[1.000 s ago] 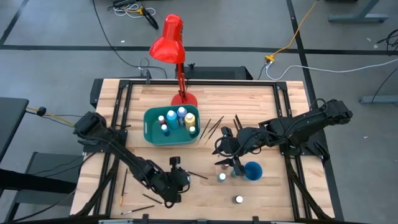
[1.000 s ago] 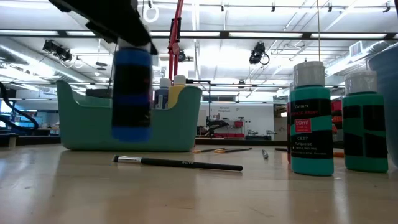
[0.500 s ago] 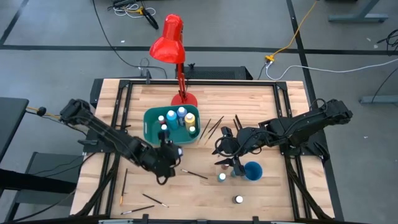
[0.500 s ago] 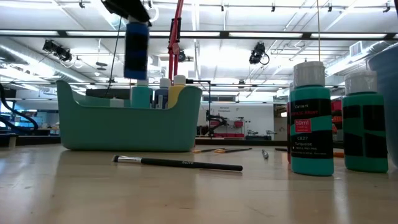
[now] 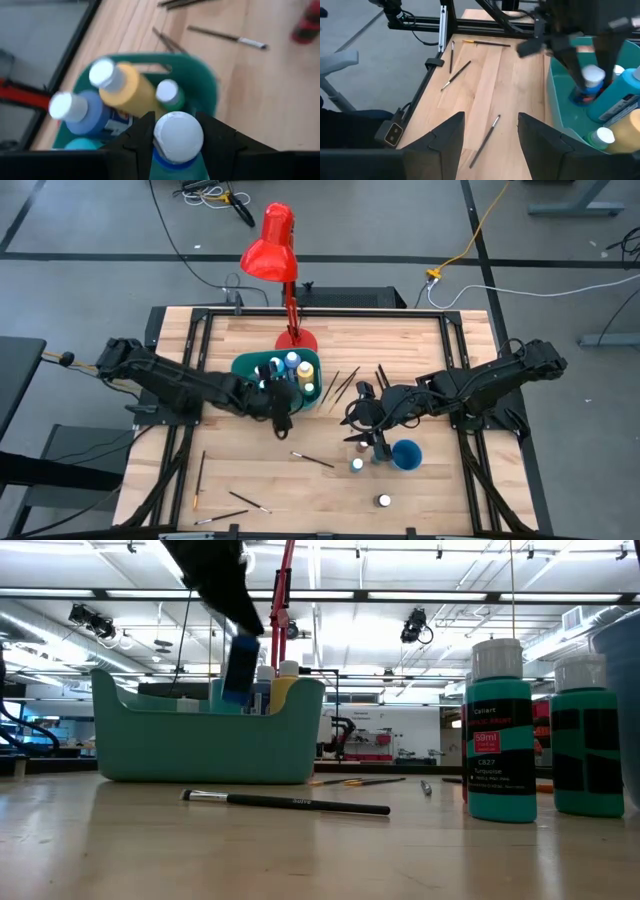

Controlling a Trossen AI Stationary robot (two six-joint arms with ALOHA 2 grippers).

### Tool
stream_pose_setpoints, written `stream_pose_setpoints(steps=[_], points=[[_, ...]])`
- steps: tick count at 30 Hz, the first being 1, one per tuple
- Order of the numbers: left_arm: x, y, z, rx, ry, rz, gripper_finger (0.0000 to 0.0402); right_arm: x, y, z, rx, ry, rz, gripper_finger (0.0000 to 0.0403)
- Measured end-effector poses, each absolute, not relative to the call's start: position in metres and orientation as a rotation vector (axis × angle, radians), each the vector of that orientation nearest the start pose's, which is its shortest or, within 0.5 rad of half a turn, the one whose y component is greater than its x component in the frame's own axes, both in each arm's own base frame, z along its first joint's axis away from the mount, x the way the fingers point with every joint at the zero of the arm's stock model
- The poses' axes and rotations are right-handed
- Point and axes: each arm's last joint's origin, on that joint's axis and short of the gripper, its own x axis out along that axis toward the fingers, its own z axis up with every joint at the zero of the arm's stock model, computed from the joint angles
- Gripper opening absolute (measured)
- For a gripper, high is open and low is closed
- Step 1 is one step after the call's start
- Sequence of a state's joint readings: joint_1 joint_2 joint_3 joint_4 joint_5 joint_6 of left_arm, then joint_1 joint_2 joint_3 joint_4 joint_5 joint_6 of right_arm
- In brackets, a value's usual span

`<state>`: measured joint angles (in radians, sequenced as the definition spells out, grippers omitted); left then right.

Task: Pick & Place Paint Supplies
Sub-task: Put the small dark blue paint bottle into the green bin

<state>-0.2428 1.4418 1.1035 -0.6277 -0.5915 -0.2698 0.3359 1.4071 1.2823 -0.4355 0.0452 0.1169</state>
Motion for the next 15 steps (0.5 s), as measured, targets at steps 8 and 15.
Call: stream_pose_setpoints(steps=[8,15], points=[[0.291,-0.024,0.231,0.023,0.781,0.416,0.0126,0.293,0.101,0.342,0.008,0.568,0.249,0.0189],[0.286,-0.014,0.205,-0.036,0.729,0.420,0.0155,0.293,0.101,0.342,0.008,0.568,0.250,0.0189]])
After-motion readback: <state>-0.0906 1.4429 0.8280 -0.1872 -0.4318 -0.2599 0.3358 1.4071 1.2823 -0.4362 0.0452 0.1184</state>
